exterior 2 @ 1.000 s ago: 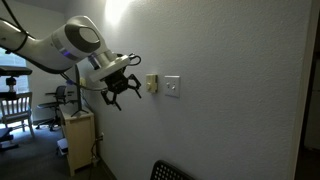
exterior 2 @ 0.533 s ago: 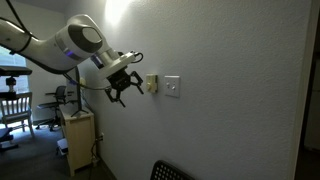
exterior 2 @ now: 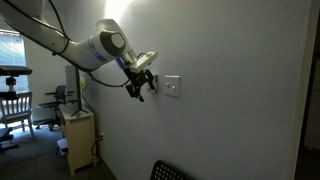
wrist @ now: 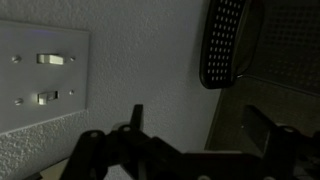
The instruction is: Switch off the light
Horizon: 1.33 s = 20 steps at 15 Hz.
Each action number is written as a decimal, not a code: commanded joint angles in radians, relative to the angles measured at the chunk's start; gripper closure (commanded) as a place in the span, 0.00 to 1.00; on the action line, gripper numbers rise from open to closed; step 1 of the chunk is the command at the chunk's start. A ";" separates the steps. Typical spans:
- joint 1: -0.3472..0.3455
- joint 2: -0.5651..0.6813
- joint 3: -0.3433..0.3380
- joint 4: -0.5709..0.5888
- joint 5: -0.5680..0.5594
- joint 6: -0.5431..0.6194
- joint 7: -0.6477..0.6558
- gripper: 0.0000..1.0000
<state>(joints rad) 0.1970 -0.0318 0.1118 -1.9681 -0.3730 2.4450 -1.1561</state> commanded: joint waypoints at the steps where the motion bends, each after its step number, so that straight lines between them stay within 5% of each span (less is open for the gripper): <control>1: -0.017 0.127 0.016 0.181 0.002 -0.038 -0.156 0.00; 7: -0.009 0.237 0.000 0.351 -0.162 -0.006 -0.062 0.00; 14: 0.000 0.306 -0.016 0.385 -0.210 0.096 0.204 0.00; 20: -0.012 0.304 -0.003 0.367 -0.216 0.120 0.259 0.00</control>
<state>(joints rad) 0.1950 0.2631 0.1064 -1.6039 -0.5847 2.5515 -0.9027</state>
